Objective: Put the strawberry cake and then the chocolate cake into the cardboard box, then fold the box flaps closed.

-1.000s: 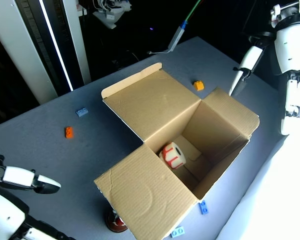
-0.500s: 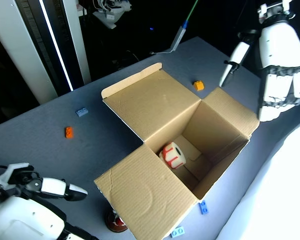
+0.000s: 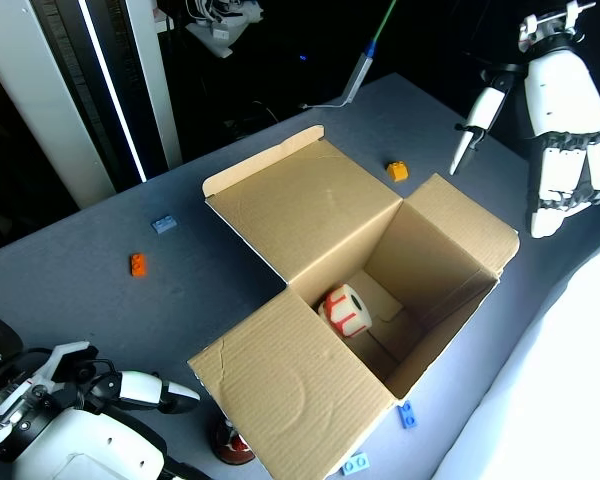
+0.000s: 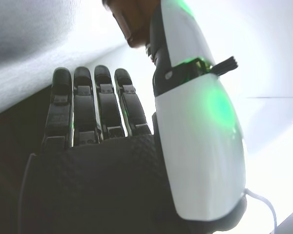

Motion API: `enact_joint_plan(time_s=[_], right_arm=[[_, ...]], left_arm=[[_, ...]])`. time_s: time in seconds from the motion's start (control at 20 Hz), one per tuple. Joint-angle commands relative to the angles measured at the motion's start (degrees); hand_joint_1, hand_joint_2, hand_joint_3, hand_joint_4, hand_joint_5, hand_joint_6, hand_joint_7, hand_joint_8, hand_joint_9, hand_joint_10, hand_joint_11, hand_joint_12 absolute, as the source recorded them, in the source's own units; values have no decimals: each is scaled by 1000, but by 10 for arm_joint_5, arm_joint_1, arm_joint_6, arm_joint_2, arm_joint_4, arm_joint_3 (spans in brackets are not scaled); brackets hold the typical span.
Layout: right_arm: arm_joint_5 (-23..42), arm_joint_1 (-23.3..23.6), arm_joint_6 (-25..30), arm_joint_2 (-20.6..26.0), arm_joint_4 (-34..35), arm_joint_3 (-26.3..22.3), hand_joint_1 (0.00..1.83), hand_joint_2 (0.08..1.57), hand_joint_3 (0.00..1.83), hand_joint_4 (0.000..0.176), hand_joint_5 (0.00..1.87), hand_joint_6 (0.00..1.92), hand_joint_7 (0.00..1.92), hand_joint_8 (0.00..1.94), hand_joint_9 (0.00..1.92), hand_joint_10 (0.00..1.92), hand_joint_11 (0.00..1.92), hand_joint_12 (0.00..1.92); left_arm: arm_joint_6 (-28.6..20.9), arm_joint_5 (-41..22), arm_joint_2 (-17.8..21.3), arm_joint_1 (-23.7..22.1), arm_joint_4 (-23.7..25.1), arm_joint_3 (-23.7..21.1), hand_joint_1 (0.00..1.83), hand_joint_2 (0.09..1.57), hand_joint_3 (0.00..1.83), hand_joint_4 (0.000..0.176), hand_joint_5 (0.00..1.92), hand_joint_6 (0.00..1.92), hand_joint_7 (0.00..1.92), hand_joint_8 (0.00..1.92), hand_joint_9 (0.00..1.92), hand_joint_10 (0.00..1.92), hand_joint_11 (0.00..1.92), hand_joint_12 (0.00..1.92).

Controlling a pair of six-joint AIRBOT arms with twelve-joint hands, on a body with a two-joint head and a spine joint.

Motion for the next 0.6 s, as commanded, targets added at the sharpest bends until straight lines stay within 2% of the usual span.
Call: enact_joint_plan(time_s=[0.0,0.1,0.2,0.25,0.4,0.55], right_arm=[[59,1,-1,2,-1,8,1031,1070,0,0,120,7,151,3,139,2,0,371],[63,2,-2,-8,-3,14,1028,1064,0,0,114,4,164,6,139,4,0,448],[71,10,-2,-14,-11,16,1026,1072,2,0,109,1,135,2,122,0,0,343],[73,14,-2,-17,-14,16,1038,1075,3,0,110,2,136,4,142,9,0,328],[73,16,-3,-25,-24,16,1017,1074,2,0,93,4,151,4,169,17,0,469],[74,14,-4,-28,-35,16,1015,1064,0,0,103,4,160,2,157,8,0,344]], left_arm=[[0,34,8,-2,-8,2,664,1015,2,36,231,3,363,7,447,7,26,1126],[0,34,7,6,-8,7,657,1019,3,36,230,4,358,4,442,4,24,1123],[0,34,7,11,-6,9,657,1018,2,34,234,5,362,4,440,2,22,1112],[0,34,7,14,-5,11,649,1014,0,38,248,5,386,4,453,4,33,1094],[0,18,7,14,10,18,567,1035,4,34,248,2,394,1,456,2,38,1056],[0,6,8,14,31,16,477,1052,9,31,276,10,411,5,471,6,50,1049]])
